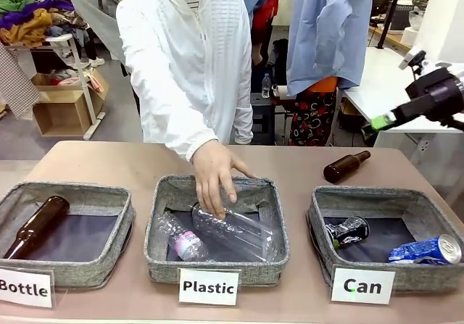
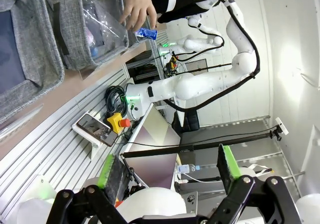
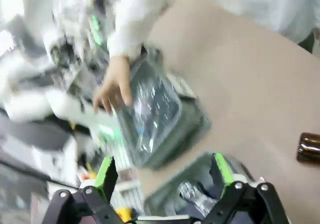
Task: Sort the can waste into the basket.
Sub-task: Pick up the can waste from the table and place it in the right Fabric basket.
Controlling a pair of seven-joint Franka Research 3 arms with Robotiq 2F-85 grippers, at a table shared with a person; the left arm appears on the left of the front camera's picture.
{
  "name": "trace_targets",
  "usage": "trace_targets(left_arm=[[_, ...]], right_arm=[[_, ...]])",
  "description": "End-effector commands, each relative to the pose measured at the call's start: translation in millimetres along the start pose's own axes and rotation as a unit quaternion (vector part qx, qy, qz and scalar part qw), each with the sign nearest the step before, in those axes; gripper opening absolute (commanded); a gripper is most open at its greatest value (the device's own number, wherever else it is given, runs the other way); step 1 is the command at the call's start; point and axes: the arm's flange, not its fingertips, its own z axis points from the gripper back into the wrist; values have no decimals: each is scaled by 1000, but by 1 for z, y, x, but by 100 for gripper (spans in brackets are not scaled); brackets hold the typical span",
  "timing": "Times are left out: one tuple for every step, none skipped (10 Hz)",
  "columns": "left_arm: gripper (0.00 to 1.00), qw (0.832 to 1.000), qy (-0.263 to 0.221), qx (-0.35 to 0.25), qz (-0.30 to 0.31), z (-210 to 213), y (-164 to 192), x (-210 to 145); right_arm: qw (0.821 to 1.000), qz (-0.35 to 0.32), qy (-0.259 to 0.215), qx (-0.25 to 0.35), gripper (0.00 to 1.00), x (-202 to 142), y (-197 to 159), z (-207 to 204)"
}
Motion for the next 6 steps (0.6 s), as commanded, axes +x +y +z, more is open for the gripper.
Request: trace_targets(left_arm=[[100, 1000, -1, -5, 4, 0, -3, -2], [100, 1000, -1, -5, 4, 0, -3, -2], [100, 1000, -1, -5, 4, 0, -3, -2], [100, 1000, -1, -5, 4, 0, -3, -2], [100, 1000, -1, -5, 4, 0, -3, -2], [100, 1000, -1, -5, 4, 0, -3, -2]], right_arm=[[965, -158, -194, 78, 100, 8, -32, 14], [960, -181, -199, 72, 100, 0, -50, 23], [957, -189, -202, 86, 100, -7, -61, 32], [961, -176, -187, 105, 100, -15, -64, 40], [978, -115, -112, 137, 100, -29, -56, 42], [984, -94, -35, 149, 100, -44, -41, 44]])
